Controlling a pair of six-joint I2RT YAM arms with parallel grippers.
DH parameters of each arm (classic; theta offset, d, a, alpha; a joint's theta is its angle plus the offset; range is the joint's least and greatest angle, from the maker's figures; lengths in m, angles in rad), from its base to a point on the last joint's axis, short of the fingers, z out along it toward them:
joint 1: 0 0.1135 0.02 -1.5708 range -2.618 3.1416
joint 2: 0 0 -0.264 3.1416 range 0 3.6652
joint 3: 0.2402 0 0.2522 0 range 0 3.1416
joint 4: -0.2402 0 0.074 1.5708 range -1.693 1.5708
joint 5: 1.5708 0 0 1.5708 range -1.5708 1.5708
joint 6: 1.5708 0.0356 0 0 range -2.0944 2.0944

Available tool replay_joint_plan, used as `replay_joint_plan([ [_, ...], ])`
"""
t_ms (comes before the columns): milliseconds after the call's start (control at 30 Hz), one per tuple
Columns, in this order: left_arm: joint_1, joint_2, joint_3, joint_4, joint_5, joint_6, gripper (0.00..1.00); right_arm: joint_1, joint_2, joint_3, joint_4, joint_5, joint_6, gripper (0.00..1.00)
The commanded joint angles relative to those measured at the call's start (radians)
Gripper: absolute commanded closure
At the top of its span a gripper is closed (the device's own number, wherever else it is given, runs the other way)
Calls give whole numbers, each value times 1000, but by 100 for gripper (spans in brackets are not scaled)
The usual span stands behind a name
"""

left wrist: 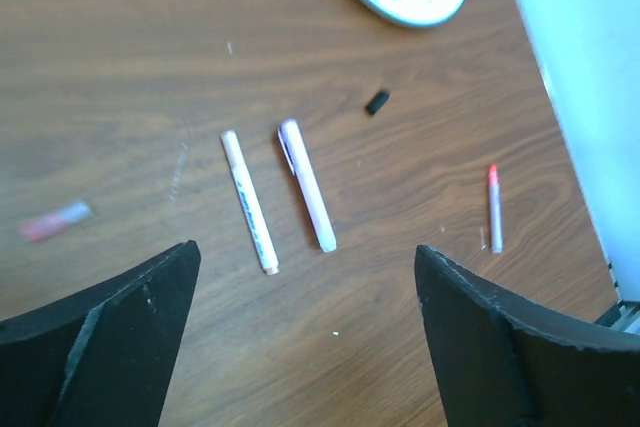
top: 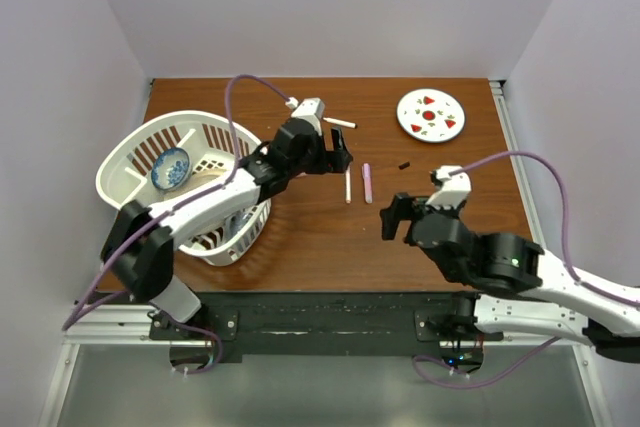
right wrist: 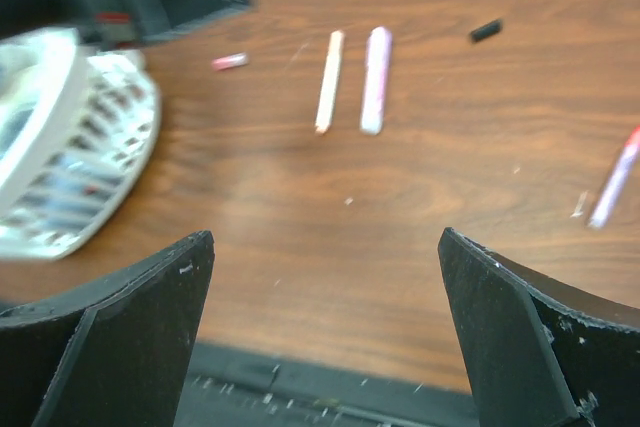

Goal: Insert the pens into the pen caps

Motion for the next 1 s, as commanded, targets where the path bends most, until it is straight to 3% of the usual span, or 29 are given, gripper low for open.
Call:
replay_joint_plan([
  [0,14,-185,-73,-77,-133,105,4,-237,131,44,179,-157,-143,4],
  [33,16,-213,-100,-93,-155,118,2,-377,148,35,222,-250,-157,5],
  [100,17,-299,-125,-149,-199,130,0,-481,213,23,313,-391,-163,7],
  [233,19,-429,-186,-211,-215,153,0,-644,366,55,407,-514,-163,7],
  [400,19,-595,-242,-229,-212,251,0,-721,662,176,592,-677,-350,8],
  [600,17,-750,-317,-206,-259,371,0,-759,1074,513,615,-740,-648,6],
  [833,19,-824,-374,-209,-225,380,0,-842,1357,786,632,-924,-776,7],
  [967,17,-830,-384,-208,-230,382,0,-853,1457,907,638,-925,-850,5],
])
